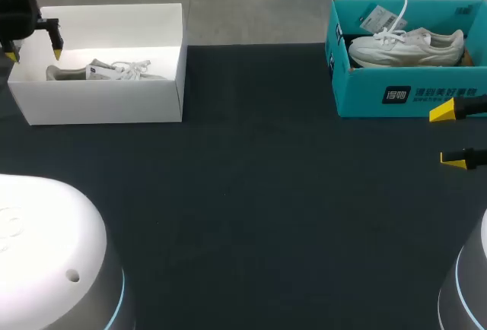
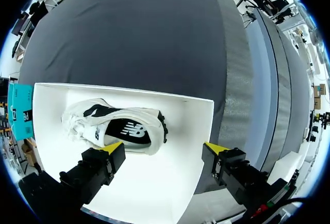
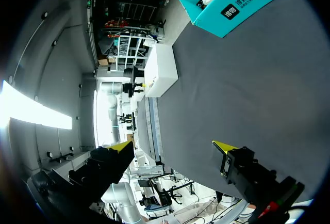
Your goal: Take the shoe out of the shoebox, open the shoe tongue, remove and reinsert the insole, then place the shoe into the shoebox
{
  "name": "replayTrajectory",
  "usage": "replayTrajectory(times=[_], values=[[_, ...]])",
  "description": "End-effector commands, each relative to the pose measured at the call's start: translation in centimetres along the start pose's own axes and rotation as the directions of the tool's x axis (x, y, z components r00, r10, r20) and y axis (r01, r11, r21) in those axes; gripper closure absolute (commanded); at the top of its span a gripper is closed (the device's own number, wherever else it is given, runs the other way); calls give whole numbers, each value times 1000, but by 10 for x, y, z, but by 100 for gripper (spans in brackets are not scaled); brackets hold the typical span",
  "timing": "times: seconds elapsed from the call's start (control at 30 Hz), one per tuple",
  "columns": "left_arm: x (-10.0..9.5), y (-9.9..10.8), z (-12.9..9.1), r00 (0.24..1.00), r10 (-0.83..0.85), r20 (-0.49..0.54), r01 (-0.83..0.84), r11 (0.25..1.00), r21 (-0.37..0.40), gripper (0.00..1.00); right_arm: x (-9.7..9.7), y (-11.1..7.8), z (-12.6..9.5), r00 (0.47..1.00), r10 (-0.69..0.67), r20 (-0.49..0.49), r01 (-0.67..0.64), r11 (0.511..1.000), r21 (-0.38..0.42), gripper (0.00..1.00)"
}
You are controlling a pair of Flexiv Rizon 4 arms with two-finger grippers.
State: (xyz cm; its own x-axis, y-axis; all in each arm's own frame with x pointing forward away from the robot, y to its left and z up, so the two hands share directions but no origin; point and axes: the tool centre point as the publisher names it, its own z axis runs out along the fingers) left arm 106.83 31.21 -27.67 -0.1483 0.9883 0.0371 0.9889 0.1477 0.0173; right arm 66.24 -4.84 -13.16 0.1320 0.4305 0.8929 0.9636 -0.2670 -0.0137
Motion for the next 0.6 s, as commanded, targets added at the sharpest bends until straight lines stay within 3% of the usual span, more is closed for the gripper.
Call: replayTrajectory(times=[0.03, 0.3, 0.6], values=[[-1, -6, -29, 1000, -24, -10, 24, 1000, -11, 0, 0, -5, -1, 1000, 2, 3, -2, 1000, -8, 0], [-7, 1, -63, 995, -95, -19, 96, 995, 9, 0, 0, -5, -1, 1000, 2, 3, -2, 1000, -8, 0], [-7, 1, -63, 995, -95, -19, 96, 995, 9, 0, 0, -5, -1, 1000, 2, 3, -2, 1000, -8, 0]])
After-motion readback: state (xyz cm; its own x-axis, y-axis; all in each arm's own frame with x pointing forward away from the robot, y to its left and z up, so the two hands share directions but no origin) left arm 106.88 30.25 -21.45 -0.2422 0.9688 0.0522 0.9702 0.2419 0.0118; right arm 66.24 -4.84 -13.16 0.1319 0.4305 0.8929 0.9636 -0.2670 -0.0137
